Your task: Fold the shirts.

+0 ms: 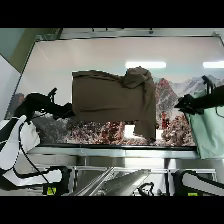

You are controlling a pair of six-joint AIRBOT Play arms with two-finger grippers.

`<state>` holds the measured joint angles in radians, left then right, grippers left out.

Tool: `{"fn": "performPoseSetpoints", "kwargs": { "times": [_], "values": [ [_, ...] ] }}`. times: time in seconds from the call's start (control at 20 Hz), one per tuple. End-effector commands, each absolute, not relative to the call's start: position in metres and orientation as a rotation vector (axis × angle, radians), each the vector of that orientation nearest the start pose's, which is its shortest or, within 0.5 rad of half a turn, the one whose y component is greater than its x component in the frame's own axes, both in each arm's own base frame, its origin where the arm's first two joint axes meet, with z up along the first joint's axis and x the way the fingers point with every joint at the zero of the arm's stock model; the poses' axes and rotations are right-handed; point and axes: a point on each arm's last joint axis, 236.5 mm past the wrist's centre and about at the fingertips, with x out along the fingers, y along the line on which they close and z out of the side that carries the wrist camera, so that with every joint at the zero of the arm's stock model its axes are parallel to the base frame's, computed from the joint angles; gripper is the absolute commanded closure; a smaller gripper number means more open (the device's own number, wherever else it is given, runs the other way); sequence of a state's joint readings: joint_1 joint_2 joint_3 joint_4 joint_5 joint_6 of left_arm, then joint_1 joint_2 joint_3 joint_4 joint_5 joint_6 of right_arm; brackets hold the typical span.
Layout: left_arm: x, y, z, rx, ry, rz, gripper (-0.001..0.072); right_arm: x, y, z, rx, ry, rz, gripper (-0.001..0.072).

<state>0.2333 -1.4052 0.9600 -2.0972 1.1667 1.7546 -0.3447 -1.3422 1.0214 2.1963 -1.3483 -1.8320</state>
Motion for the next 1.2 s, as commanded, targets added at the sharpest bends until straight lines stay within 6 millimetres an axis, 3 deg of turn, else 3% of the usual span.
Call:
{"fn": "performPoseSetpoints", "kwargs": {
  "times": [0.0, 0.1, 0.25, 0.3, 0.35, 0.45, 0.65, 0.7, 0.8, 0.85, 0.9, 0.95, 1.0, 1.1, 1.15],
  "values": [
    [0.343, 0.005, -0.04, -0.588, 1.407, -0.106, 0.0697, 0.291, 0.052, -0.058, 0.745, 1.512, 0.273, 0.0018],
    [0.339, 0.014, -0.036, -0.601, 1.397, -0.093, 0.0697, 0.285, 0.072, -0.08, 0.738, 1.519, 0.278, 0.001],
    [0.338, 0.017, -0.036, -0.605, 1.387, -0.08, 0.0697, 0.31, 0.109, -0.094, 0.699, 1.445, 0.299, 0.0016],
    [0.338, 0.018, -0.036, -0.603, 1.387, -0.081, 0.0697, 0.318, 0.125, -0.097, 0.7, 1.431, 0.313, 0.0058],
    [0.338, 0.018, -0.036, -0.603, 1.385, -0.081, 0.0697, 0.319, 0.139, -0.104, 0.683, 1.449, 0.333, 0.0152],
    [0.339, 0.018, -0.037, -0.595, 1.384, -0.086, 0.0697, 0.317, 0.163, -0.117, 0.667, 1.504, 0.374, 0.0154],
    [0.339, 0.019, -0.037, -0.575, 1.377, -0.1, 0.0697, 0.336, 0.194, -0.116, 0.656, 1.506, 0.436, 0.016],
    [0.339, 0.019, -0.037, -0.573, 1.377, -0.102, 0.0697, 0.343, 0.199, -0.111, 0.654, 1.495, 0.447, 0.0287],
    [0.341, 0.018, -0.036, -0.574, 1.371, -0.102, 0.0697, 0.348, 0.205, -0.099, 0.645, 1.488, 0.488, 0.0672],
    [0.343, 0.018, -0.031, -0.565, 1.356, -0.115, 0.0697, 0.351, 0.207, -0.089, 0.64, 1.484, 0.513, 0.0688],
    [0.348, 0.017, -0.018, -0.557, 1.319, -0.123, 0.0697, 0.355, 0.208, -0.071, 0.626, 1.458, 0.551, 0.0689],
    [0.36, 0.014, 0.011, -0.556, 1.235, -0.142, 0.0697, 0.366, 0.204, -0.041, 0.607, 1.397, 0.587, 0.069],
    [0.373, 0.013, 0.054, -0.529, 1.119, -0.162, 0.0697, 0.38, 0.196, 0.0, 0.593, 1.303, 0.616, 0.069],
    [0.381, 0.011, 0.169, -0.42, 0.831, -0.186, 0.0697, 0.402, 0.169, 0.124, 0.527, 1.023, 0.661, 0.069],
    [0.372, 0.007, 0.246, -0.335, 0.631, -0.183, 0.0697, 0.4, 0.153, 0.2, 0.464, 0.845, 0.671, 0.069]
  ]
}}
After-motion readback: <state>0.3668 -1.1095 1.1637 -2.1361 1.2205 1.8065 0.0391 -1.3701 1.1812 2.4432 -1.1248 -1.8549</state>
